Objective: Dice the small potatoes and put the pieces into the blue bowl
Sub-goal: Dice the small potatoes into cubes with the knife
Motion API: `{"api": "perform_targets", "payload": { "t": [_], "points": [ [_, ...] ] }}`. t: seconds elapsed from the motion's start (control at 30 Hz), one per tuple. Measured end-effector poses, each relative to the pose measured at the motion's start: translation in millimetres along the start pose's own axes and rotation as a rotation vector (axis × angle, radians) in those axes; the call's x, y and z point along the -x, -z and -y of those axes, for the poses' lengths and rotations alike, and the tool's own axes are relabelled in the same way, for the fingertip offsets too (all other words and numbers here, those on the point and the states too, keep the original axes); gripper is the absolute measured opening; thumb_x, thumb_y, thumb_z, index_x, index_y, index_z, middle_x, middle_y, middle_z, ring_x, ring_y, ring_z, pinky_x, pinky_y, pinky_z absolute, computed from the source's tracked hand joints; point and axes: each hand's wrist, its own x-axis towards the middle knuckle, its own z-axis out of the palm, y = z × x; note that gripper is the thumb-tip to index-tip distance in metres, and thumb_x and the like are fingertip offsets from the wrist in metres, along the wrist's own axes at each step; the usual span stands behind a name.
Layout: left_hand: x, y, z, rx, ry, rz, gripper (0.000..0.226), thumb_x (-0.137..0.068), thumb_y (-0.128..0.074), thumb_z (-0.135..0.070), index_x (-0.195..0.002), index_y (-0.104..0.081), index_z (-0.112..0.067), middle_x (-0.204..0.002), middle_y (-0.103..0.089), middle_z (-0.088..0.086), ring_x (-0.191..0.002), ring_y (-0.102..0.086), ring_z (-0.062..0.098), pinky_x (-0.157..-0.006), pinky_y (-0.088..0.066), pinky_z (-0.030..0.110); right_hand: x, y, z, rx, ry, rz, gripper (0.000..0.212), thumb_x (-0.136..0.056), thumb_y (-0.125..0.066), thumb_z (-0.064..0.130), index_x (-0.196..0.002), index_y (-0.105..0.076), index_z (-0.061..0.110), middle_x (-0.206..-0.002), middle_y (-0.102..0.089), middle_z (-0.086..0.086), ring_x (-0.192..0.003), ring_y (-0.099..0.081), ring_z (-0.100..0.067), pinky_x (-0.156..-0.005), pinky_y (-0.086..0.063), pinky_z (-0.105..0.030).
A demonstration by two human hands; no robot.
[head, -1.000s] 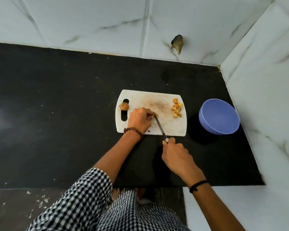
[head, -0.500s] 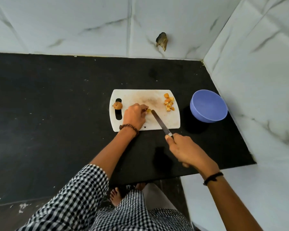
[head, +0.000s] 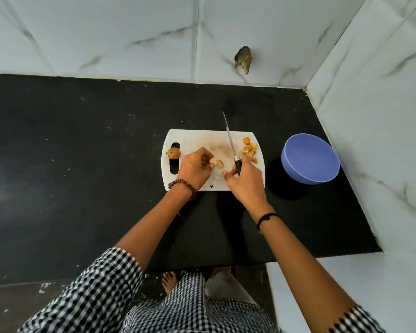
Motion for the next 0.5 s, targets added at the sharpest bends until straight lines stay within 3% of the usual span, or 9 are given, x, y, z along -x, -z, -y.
{"api": "perform_targets", "payload": {
  "t": [0.1, 0.2, 0.3, 0.5],
  "points": [
    [3, 2, 2, -0.075, 0.01, -0.01, 0.019, -0.084, -0.068, -0.009, -0.103, -0.066, -0.013, -0.099, -0.069, 0.001, -0.083, -0.062, 0.01, -0.083, -0.054, 0.024, -19, -12, 4, 0.055, 0.046, -0.032, 0.036, -0.093, -0.069, 0.033, -0.118, -0.051, 0.015, -0.113, -0.061, -0.003, -0.105, -0.061, -0.022, -0.084, -0.052, -0.037],
    [4, 5, 3, -0.077, 0.067, 0.009, 0.022, -0.083, -0.07, -0.009, -0.105, -0.067, -0.013, -0.102, -0.068, 0.0, -0.084, -0.063, 0.008, -0.08, -0.052, 0.018, -29, -18, 4, 0.142, 0.082, -0.021, 0.043, -0.094, -0.068, 0.032, -0.128, -0.048, 0.014, -0.126, -0.059, -0.007, -0.116, -0.057, -0.025, -0.087, -0.049, -0.038],
    [3, 4, -1, -0.031, 0.105, 0.02, 0.028, -0.081, -0.075, -0.016, -0.106, -0.065, -0.012, -0.098, -0.067, -0.001, -0.083, -0.063, 0.007, -0.076, -0.048, 0.012, -38, -16, 3, 0.185, 0.108, -0.027, 0.038, -0.095, -0.067, 0.029, -0.126, -0.051, 0.014, -0.122, -0.061, -0.007, -0.114, -0.058, -0.026, -0.079, -0.046, -0.034],
    [-3, -3, -1, -0.067, 0.167, -0.027, 0.028, -0.083, -0.074, -0.022, -0.108, -0.069, -0.011, -0.098, -0.07, 0.003, -0.084, -0.063, 0.009, -0.082, -0.049, 0.016, -73, -19, 17, 0.106, 0.191, -0.063, 0.028, -0.094, -0.069, 0.026, -0.114, -0.054, 0.014, -0.106, -0.067, -0.008, -0.097, -0.065, -0.025, -0.07, -0.049, -0.033]
  ]
}}
